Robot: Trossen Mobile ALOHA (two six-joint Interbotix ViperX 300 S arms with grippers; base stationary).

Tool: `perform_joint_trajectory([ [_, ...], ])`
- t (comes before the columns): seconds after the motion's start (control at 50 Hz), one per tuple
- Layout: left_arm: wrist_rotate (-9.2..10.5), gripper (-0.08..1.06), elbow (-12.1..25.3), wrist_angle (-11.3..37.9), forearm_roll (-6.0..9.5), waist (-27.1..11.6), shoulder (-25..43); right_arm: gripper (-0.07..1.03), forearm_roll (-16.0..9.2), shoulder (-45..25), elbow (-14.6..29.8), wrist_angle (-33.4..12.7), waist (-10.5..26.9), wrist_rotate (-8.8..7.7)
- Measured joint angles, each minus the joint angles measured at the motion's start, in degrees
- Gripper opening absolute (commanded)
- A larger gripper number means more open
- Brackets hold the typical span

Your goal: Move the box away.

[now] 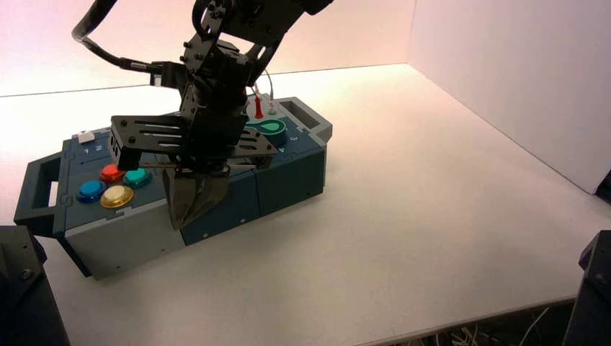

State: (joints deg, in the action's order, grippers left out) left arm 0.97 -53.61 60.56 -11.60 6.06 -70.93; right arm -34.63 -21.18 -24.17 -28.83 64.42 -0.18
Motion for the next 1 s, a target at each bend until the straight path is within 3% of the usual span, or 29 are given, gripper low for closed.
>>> perform_joint_trajectory([
  [0.42, 0.00, -0.04, 0.00, 0.09, -0.09, 0.00, 0.00, -0.02, 1.49, -0.53, 3.78, -0.70, -2.37, 0.00],
  [0.78, 0.00, -0.04, 0.00, 0.00, -0.18, -1.23, 0.00, -0.02, 1.67, -1.23, 6.50, -1.67, -4.92, -1.32],
  [1.0, 0.00, -0.04, 0.09, 0.00, -0.18, -1.49, 0.00, -0.02, 2.72, -2.29, 10.55, -3.08, -8.61, -1.58],
])
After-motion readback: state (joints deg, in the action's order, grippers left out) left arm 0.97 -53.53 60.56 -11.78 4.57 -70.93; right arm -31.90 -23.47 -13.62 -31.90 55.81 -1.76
